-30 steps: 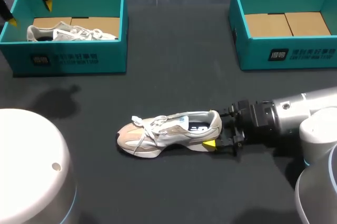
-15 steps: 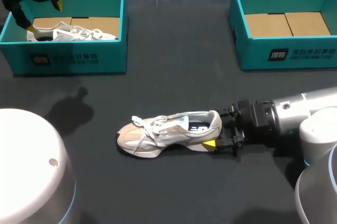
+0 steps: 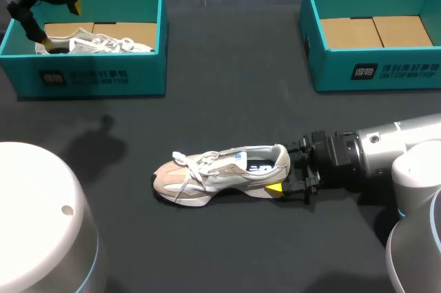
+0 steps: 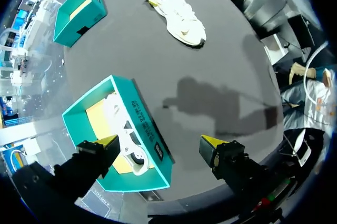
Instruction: Take the shoe out of the shoebox, open the shoe tongue, remove and reinsert the insole, then place the shoe into the shoebox
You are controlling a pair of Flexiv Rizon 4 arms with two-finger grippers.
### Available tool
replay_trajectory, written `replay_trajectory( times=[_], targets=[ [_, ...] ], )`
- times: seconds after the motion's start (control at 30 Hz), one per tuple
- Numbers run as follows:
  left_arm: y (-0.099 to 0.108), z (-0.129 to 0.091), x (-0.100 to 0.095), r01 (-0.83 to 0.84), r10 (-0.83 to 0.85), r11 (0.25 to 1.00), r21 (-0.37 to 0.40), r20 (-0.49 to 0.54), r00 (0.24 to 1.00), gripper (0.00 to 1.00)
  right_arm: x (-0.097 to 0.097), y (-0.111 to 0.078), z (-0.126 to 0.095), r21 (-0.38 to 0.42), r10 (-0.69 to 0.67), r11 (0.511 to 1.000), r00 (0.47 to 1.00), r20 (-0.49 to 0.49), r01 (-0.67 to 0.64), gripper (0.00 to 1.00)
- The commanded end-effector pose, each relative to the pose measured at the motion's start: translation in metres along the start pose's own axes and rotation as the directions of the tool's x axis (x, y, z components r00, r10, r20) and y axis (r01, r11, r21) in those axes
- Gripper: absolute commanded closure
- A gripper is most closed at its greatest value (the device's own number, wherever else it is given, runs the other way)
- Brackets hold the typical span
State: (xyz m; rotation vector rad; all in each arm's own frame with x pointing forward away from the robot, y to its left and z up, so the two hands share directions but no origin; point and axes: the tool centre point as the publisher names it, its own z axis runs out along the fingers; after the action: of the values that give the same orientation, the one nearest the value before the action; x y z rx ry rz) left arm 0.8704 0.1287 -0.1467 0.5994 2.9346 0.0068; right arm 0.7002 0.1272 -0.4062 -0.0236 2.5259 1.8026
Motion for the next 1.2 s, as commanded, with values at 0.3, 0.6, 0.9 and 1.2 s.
replay_trajectory(
  times=[0.3, 0.6, 0.9, 1.2],
  targets=[
    [-0.060, 0.003, 0.030, 0.483, -0.476, 0.871, 0.091, -0.085, 0.875, 0.00, 0.001, 0.001, 0.000, 0.003, -0.001, 1.000, 1.000, 0.001, 0.001, 1.00],
    [-0.112, 0.022, 0.030, 0.682, -0.664, 0.730, 0.044, -0.192, 0.723, 0.00, 0.001, 0.001, 0.000, 0.003, -0.001, 1.000, 1.000, 0.001, 0.001, 1.00],
    [-0.162, 0.039, 0.024, 0.817, -0.800, 0.576, -0.027, -0.223, 0.557, 0.00, 0.001, 0.001, 0.000, 0.003, -0.001, 1.000, 1.000, 0.001, 0.001, 1.00],
    [-0.226, 0.056, 0.025, 0.820, -0.824, 0.564, -0.096, -0.133, 0.551, 0.00, 0.001, 0.001, 0.000, 0.003, -0.001, 1.000, 1.000, 0.001, 0.001, 1.00]
  ],
)
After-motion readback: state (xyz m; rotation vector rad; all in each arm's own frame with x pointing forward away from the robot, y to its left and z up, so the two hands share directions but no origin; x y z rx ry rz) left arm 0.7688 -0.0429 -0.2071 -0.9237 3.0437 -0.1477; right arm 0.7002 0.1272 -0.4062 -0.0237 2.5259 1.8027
